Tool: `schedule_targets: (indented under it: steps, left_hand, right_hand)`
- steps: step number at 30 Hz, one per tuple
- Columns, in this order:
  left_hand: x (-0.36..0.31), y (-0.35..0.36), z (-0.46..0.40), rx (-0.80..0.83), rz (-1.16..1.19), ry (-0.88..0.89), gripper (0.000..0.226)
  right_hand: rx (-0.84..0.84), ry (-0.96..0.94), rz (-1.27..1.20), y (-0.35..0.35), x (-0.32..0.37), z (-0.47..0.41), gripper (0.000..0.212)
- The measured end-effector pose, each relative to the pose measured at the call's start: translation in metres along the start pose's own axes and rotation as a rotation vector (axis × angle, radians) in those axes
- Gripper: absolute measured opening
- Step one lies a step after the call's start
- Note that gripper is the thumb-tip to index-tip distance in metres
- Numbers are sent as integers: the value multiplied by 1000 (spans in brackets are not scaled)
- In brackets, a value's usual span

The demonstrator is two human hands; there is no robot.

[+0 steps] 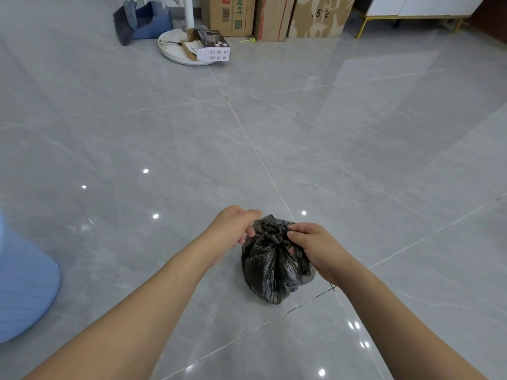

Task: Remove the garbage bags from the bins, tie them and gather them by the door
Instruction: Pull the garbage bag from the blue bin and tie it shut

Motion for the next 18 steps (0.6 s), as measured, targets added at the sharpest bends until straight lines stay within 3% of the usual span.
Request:
schedule_targets:
  steps: [6, 14, 18]
  left_hand:
    - [7, 11, 3, 34, -143, 84, 18]
    - [4, 6, 0, 70, 195, -56, 9]
    - [6, 7, -1, 97, 184, -89, 14]
  right_hand:
    - [20, -17, 3, 3, 2, 0, 19]
    - [-139, -214, 147, -3, 6, -2, 16]
    - [-146, -300, 228, -4, 7, 0, 18]
Point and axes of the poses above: each hand's wrist, its own z-axis away from the middle knuckle, its own y-axis out of the palm, x = y × z, the point moved 4 cm from there along -z, towards the middle knuckle, and after that the axes turned 7 degrees about -x, right-handed, at the moved point
